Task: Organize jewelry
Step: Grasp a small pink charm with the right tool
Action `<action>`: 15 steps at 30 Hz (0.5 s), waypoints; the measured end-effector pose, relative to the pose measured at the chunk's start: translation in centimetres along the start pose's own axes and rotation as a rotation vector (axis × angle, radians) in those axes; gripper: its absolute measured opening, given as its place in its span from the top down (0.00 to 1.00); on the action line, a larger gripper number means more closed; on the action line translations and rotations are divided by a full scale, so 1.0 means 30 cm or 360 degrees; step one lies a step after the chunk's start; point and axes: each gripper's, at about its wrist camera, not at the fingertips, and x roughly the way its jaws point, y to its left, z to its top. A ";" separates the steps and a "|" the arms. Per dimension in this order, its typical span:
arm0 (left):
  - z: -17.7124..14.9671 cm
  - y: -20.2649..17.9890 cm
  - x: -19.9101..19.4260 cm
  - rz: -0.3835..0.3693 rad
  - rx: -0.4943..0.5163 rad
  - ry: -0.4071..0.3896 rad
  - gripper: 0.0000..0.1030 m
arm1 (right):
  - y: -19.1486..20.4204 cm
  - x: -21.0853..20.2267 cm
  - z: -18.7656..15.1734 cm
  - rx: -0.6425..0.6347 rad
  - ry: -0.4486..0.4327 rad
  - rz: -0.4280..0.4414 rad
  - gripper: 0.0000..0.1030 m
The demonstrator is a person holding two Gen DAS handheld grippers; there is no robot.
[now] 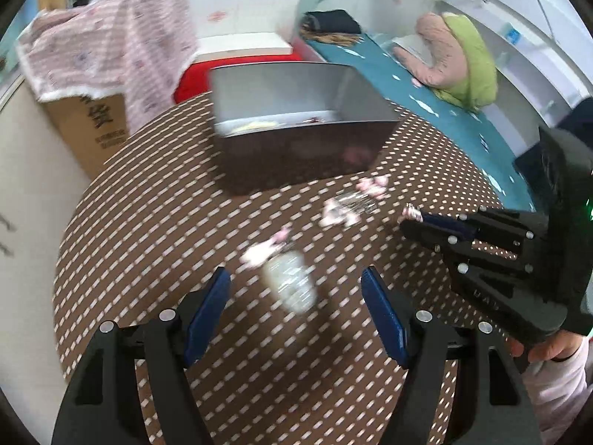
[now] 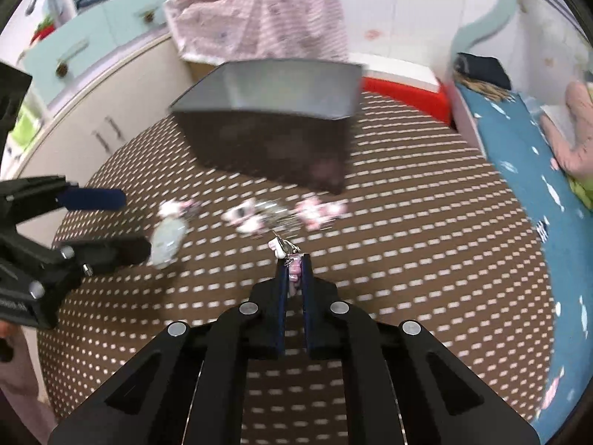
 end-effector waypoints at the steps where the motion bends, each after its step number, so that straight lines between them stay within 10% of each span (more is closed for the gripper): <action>1: 0.017 -0.020 0.018 -0.0031 0.0014 0.0014 0.31 | -0.022 -0.007 0.001 0.0009 -0.0012 -0.0012 0.93; 15: 0.117 -0.120 0.167 0.0038 0.0077 0.0123 0.32 | -0.255 -0.032 0.041 0.0131 -0.0131 -0.0005 0.93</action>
